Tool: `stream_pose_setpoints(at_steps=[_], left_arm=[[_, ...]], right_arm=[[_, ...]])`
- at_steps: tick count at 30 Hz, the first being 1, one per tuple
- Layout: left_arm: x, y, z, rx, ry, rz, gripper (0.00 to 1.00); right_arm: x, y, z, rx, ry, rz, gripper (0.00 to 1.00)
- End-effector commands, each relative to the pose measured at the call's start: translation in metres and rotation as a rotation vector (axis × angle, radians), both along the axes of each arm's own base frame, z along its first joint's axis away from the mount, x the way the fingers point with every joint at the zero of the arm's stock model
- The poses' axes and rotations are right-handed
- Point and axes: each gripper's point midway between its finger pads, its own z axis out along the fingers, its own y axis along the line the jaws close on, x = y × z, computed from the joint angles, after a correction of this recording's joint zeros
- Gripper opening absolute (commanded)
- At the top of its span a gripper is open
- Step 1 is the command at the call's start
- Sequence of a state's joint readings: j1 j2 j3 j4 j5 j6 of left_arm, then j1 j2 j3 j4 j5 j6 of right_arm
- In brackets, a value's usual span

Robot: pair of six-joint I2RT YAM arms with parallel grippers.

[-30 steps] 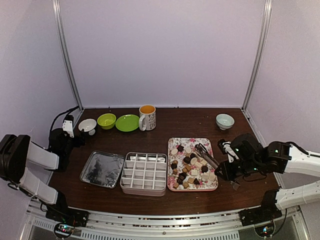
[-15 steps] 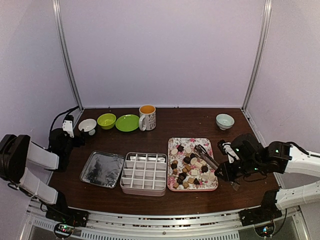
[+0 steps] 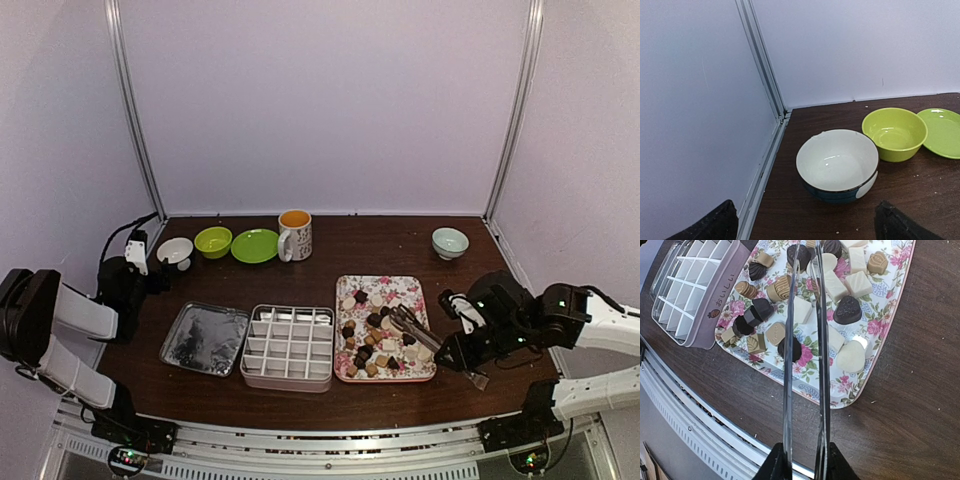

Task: Pack the chocolate
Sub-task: Pick up the fake chocolate from the plate.

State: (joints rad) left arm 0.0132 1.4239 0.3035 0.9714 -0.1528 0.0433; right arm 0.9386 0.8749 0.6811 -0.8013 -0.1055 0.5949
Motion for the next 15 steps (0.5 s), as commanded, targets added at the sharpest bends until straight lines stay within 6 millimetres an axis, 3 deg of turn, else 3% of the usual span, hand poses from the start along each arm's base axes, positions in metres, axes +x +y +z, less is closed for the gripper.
stream_pose_setpoints(at_steps=[1, 15], left_arm=[[0.0060, 0.0028, 0.0211, -0.005, -0.074, 0.009, 0.98], [0.0060, 0.0031, 0.0210, -0.005, -0.074, 0.010, 0.98]], right_arm=[[-0.0140, -0.0041, -0.0044, 0.001, 0.053, 0.006, 0.26], [-0.0171, -0.0056, -0.0054, -0.035, 0.064, 0.027, 0.27]])
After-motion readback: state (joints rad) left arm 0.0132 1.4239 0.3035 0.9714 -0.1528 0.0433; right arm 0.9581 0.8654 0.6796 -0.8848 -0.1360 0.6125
